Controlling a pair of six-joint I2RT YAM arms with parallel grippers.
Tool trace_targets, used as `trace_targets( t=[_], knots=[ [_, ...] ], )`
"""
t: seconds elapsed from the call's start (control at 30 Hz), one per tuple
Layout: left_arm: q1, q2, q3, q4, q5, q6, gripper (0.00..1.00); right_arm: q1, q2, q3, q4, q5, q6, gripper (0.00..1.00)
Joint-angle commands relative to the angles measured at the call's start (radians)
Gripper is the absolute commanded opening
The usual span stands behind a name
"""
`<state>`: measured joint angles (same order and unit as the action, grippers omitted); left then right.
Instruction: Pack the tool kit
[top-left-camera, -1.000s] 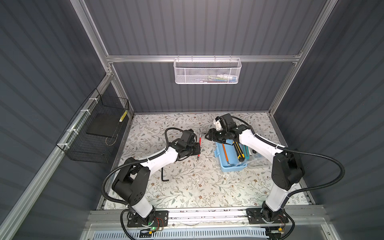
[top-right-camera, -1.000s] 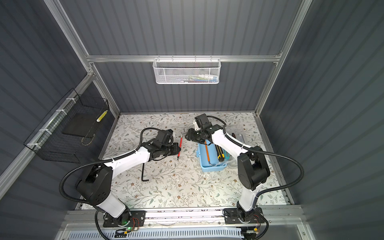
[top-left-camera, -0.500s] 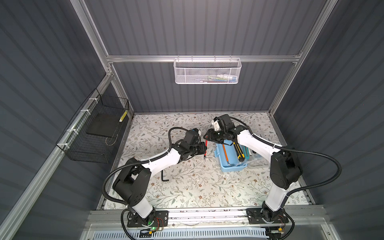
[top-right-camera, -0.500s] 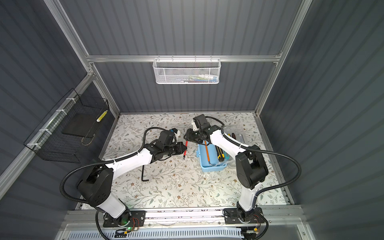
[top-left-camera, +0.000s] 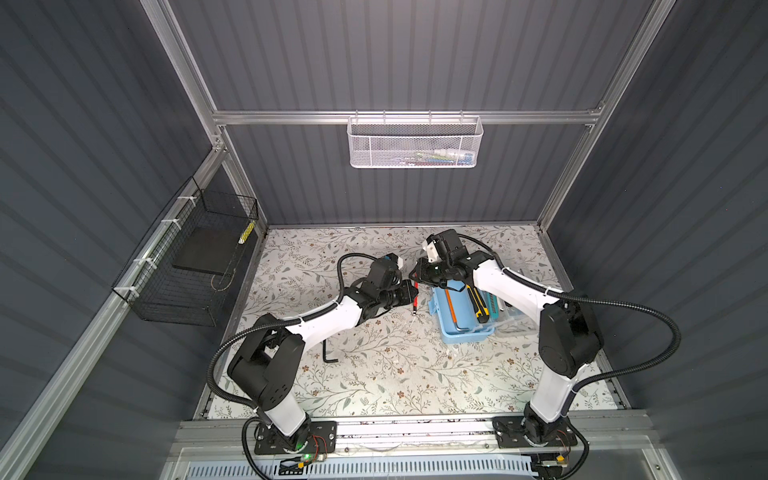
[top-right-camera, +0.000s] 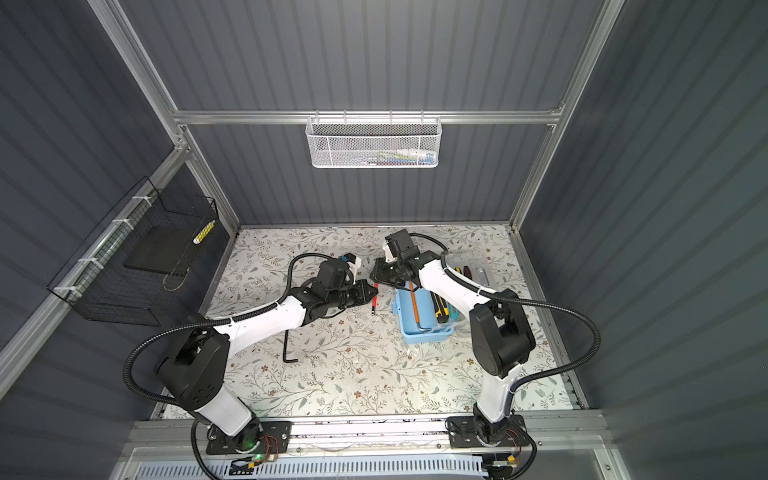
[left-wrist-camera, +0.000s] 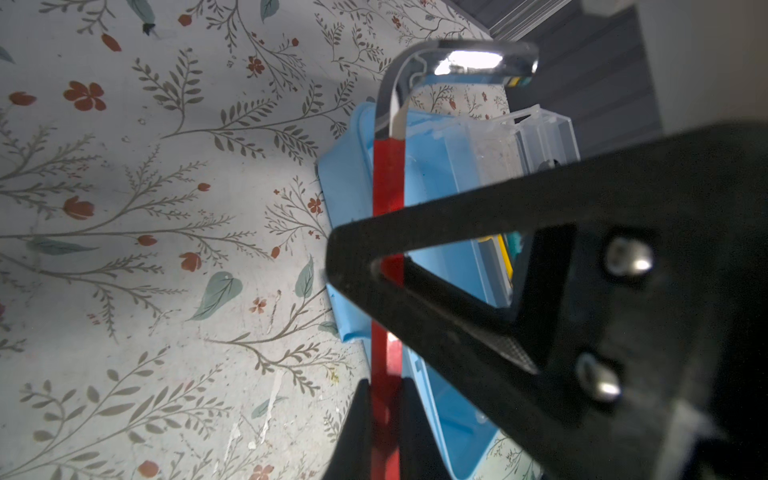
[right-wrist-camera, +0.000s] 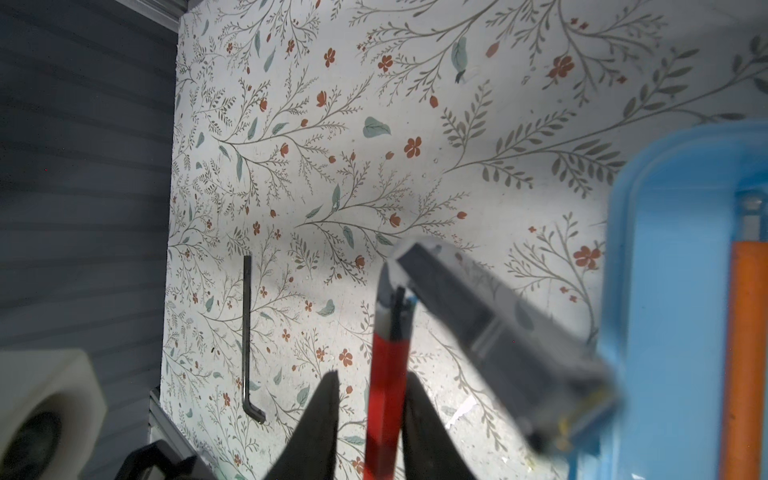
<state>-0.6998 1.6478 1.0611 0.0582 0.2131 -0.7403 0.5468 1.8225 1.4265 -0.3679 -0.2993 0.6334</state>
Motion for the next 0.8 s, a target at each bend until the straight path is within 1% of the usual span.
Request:
trace_targets(
  t=[0.0, 0.17, 0.27, 0.3, 0.4, 0.47, 0.53, 0.63, 0.67, 0.7, 0.77],
  knots=[
    [-0.006, 0.013, 0.022, 0.100, 0.058, -0.027, 0.00, 0.006, 0.010, 0.005, -0.001, -0.015, 0.008, 0.24],
    [-0.007, 0.029, 0.020, 0.133, 0.084, -0.048, 0.00, 0.006, 0.007, 0.002, 0.001, -0.016, 0.008, 0.09],
    [-0.007, 0.027, 0.016, 0.131, 0.090, -0.048, 0.01, 0.005, 0.004, 0.005, -0.008, -0.010, -0.001, 0.04],
    [-0.006, 0.025, 0.014, 0.127, 0.088, -0.048, 0.04, 0.005, 0.003, 0.006, -0.013, -0.005, -0.005, 0.03],
    [-0.006, 0.011, 0.009, 0.103, 0.066, -0.037, 0.23, 0.004, -0.004, 0.017, -0.056, 0.017, -0.029, 0.02],
    [-0.003, -0.001, 0.012, 0.060, 0.038, -0.018, 0.42, 0.001, -0.013, 0.027, -0.091, 0.039, -0.056, 0.01],
    [0.000, -0.022, 0.014, 0.000, 0.002, 0.013, 0.59, -0.007, -0.028, 0.034, -0.126, 0.064, -0.081, 0.00],
    [0.011, -0.068, 0.014, -0.106, -0.093, 0.056, 0.84, -0.026, -0.053, 0.036, -0.177, 0.099, -0.125, 0.00],
    [0.018, -0.085, 0.013, -0.141, -0.131, 0.072, 0.90, -0.034, -0.063, 0.035, -0.197, 0.112, -0.144, 0.00],
    [0.025, -0.101, 0.011, -0.168, -0.157, 0.085, 0.94, -0.039, -0.069, 0.036, -0.215, 0.129, -0.157, 0.00],
    [0.050, -0.131, 0.002, -0.234, -0.212, 0.102, 0.99, -0.053, -0.081, 0.034, -0.252, 0.159, -0.190, 0.00]
  ],
)
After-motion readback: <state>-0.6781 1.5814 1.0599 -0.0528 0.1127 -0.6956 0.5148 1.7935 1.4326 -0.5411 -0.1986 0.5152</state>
